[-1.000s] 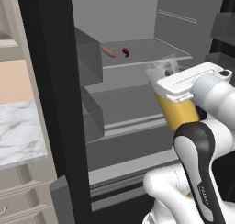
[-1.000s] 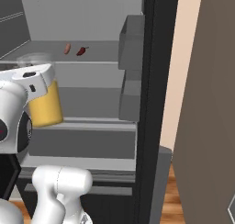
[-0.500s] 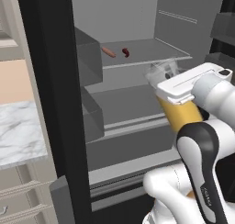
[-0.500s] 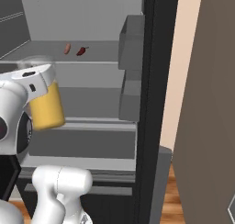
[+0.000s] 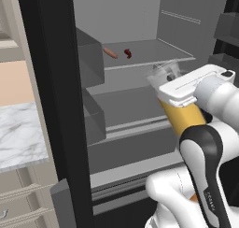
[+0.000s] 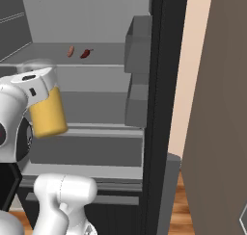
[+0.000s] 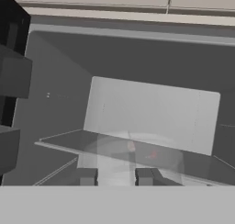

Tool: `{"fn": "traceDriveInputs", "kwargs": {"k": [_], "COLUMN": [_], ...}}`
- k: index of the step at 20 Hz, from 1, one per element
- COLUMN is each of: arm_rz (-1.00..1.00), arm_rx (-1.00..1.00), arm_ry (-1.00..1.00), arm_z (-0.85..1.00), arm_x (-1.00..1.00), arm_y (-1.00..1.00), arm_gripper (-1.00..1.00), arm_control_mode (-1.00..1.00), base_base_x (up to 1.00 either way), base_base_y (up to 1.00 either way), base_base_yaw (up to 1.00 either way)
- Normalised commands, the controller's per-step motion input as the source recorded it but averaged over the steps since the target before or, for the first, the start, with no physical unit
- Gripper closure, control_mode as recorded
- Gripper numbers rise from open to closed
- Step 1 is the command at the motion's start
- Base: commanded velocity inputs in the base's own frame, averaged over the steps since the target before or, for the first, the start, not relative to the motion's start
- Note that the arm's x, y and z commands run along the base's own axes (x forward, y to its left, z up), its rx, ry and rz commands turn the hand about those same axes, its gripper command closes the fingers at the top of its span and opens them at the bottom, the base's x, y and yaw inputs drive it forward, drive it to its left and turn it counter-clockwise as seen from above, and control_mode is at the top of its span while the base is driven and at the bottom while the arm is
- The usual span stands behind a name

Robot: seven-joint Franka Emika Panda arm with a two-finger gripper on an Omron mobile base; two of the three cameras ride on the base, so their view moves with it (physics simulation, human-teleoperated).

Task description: Move the chili pepper and sausage from the second highest shelf to the top shelf to make space. Then, place the pitcher from the counter on the cleared second highest shelf.

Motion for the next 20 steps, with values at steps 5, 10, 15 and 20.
{"fn": "traceDriveInputs", "kwargs": {"k": [5, 10, 15, 20], "arm_rz": [0.14, 0.21, 0.29, 0.28], "arm_rx": [0.02, 0.06, 0.09, 0.08], "arm_ry": [0.00, 0.00, -0.06, -0.07], "arm_z": [-0.11, -0.20, -0.26, -0.33], "arm_x": [0.00, 0.00, -0.03, 0.00], "arm_y": [0.32, 0.28, 0.39, 0.49], "arm_gripper": [1.00, 1.00, 1.00, 1.00], "arm_control_mode": [-1.00, -1.00, -1.00, -1.00], "base_base_x": [0.00, 0.00, 0.00, 0.00], "base_base_y": [0.00, 0.00, 0.00, 0.00], "base_base_yaw": [0.00, 0.00, 0.00, 0.00]}}
